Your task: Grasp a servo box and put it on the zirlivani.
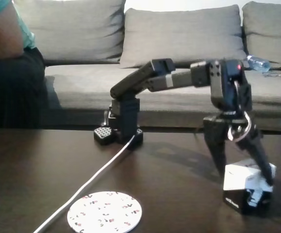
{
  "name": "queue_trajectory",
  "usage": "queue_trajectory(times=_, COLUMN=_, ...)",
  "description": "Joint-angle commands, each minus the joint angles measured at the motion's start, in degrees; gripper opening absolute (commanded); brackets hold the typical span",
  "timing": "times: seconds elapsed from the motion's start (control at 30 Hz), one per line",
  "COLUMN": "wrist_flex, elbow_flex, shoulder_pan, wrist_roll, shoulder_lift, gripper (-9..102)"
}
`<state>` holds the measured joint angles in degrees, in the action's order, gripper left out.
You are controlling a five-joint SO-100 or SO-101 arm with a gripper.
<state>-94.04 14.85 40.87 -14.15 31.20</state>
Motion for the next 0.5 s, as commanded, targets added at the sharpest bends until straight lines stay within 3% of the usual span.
queue_trajectory(times=0.0, wrist_flex=0.3, elbow_flex=-2.5, shoulder_pan=0.2, wrist_roll=0.5, shoulder_lift=1.2, gripper=37)
queue_trajectory(times=0.1, wrist_flex=0.3, elbow_flex=-2.5, shoulder_pan=0.3, wrist_roll=0.4, shoulder_lift=2.7, gripper=35)
queue_trajectory(times=0.3, wrist_flex=0.4, elbow_flex=-3.3, shoulder_pan=0.3, wrist_roll=1.4, shoulder_lift=3.8, gripper=19)
queue_trajectory(times=0.47, wrist_flex=-2.2, elbow_flex=-7.6, shoulder_pan=0.4, wrist_roll=1.7, shoulder_lift=3.8, gripper=17)
